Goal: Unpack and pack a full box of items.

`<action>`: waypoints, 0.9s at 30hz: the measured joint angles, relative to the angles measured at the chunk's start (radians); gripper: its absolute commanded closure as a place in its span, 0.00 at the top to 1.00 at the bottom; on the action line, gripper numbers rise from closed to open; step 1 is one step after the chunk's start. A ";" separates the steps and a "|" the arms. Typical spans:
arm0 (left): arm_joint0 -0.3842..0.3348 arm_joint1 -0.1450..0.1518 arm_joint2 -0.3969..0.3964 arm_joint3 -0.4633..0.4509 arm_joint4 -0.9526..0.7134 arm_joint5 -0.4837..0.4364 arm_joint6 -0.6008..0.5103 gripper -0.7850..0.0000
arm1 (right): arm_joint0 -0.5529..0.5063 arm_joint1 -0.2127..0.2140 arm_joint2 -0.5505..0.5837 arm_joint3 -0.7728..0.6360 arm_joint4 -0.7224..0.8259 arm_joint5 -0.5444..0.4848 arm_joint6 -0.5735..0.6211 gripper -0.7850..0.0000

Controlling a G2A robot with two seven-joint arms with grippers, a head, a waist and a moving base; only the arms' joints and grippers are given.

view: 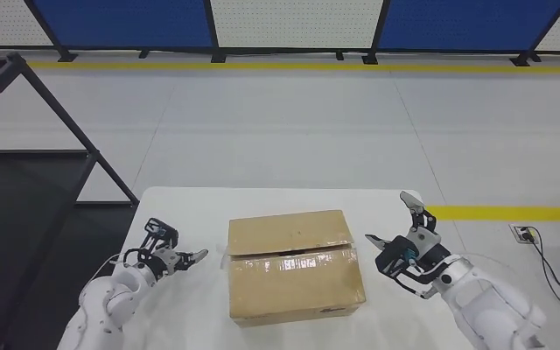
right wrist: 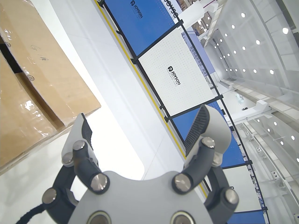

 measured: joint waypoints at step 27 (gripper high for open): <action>-0.243 -0.032 0.243 0.325 -0.022 -0.119 0.023 0.48 | -0.048 -0.004 0.021 -0.038 -0.010 0.020 0.037 1.00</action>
